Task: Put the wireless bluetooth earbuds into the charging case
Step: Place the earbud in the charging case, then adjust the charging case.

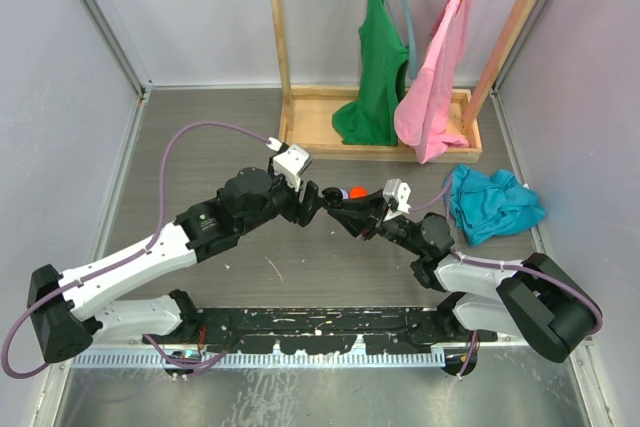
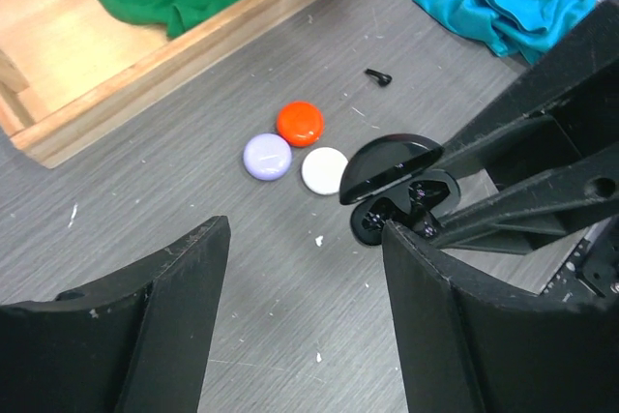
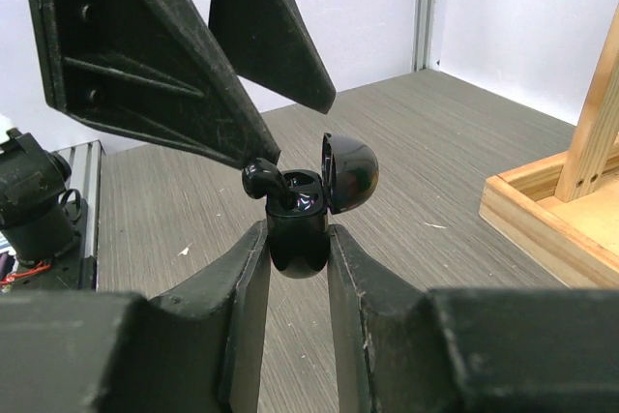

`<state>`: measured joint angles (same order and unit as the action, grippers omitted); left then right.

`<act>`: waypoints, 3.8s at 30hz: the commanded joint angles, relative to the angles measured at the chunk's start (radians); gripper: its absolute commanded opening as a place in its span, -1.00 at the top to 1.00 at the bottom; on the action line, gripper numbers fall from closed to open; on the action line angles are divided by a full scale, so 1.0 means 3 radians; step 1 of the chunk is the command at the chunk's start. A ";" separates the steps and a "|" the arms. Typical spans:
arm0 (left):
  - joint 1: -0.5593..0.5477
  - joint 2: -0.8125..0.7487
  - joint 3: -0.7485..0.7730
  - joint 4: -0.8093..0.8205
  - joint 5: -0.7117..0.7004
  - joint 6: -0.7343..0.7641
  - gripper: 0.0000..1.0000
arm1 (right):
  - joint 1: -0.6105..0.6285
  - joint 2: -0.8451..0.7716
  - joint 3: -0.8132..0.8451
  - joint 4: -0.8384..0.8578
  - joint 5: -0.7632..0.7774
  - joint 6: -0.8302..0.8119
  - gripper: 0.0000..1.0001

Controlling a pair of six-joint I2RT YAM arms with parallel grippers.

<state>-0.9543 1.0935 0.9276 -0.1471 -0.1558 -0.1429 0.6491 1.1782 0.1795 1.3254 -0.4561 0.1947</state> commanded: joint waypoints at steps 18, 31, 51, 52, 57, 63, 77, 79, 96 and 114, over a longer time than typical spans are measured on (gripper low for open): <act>0.0010 0.0197 0.0325 0.0105 0.0316 -0.0192 -0.39 | 0.0010 0.0020 0.0034 0.0317 -0.0106 0.0077 0.98; 0.0345 -0.0178 -0.0006 0.0234 0.0859 -0.0295 -0.50 | -0.0050 0.0005 0.0001 0.0365 -0.0087 0.0137 0.98; 0.1151 -0.0428 -0.1272 0.2585 0.2784 -0.1108 -0.22 | -0.0093 0.0311 0.0267 0.1001 -0.0546 0.0868 0.98; 0.1152 -0.0429 -0.1279 0.2613 0.2815 -0.1117 -0.19 | -0.0093 0.0322 0.0279 0.1027 -0.0551 0.0893 0.98; 0.1149 -0.0408 -0.1294 0.2673 0.2831 -0.1150 -0.01 | -0.0088 0.0378 0.0321 0.1130 -0.0559 0.0964 0.98; 0.1151 -0.0283 -0.1300 0.2733 0.2752 -0.1200 -0.01 | -0.0088 0.0384 0.0343 0.1224 -0.0554 0.1007 0.98; 0.1132 -0.0089 -0.1369 0.3154 0.2736 -0.1555 0.06 | -0.0075 0.0358 0.0392 0.1225 -0.0531 0.1022 0.98; 0.1117 -0.0050 -0.1364 0.3217 0.2756 -0.1581 0.16 | -0.0059 0.0358 0.0403 0.1223 -0.0533 0.1025 0.97; 0.1000 0.0019 -0.1406 0.3590 0.2809 -0.1641 0.34 | 0.0004 0.0347 0.0480 0.1226 -0.0586 0.1089 0.90; 0.1002 -0.0382 -0.1448 0.3097 0.2722 -0.1354 0.94 | -0.0053 0.0000 0.0501 0.0540 -0.0939 0.0962 -0.03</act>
<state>-0.6510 1.0126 0.4950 0.7773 0.6682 -0.5816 0.6395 1.2396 0.2848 1.4990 -0.6739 0.5148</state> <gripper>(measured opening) 0.278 0.470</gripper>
